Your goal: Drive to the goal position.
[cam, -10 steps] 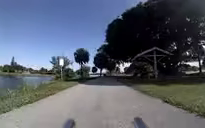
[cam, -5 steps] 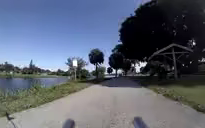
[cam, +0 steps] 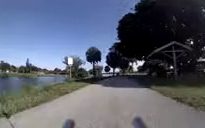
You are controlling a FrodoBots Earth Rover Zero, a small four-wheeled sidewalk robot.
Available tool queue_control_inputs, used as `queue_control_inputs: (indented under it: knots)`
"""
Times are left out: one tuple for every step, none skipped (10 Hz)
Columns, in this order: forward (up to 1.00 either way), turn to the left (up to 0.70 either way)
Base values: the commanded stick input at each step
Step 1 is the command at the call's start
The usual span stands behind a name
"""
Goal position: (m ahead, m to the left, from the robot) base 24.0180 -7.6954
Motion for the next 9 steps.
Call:
queue_control_inputs:
  knots:
    - [0.85, 0.0]
    - [0.85, 0.0]
    - [0.85, 0.0]
    - [0.85, 0.0]
    - [0.85, 0.0]
    - [0.85, 0.0]
    - [0.85, 0.0]
    - [0.85, 0.0]
    - [0.85, 0.0]
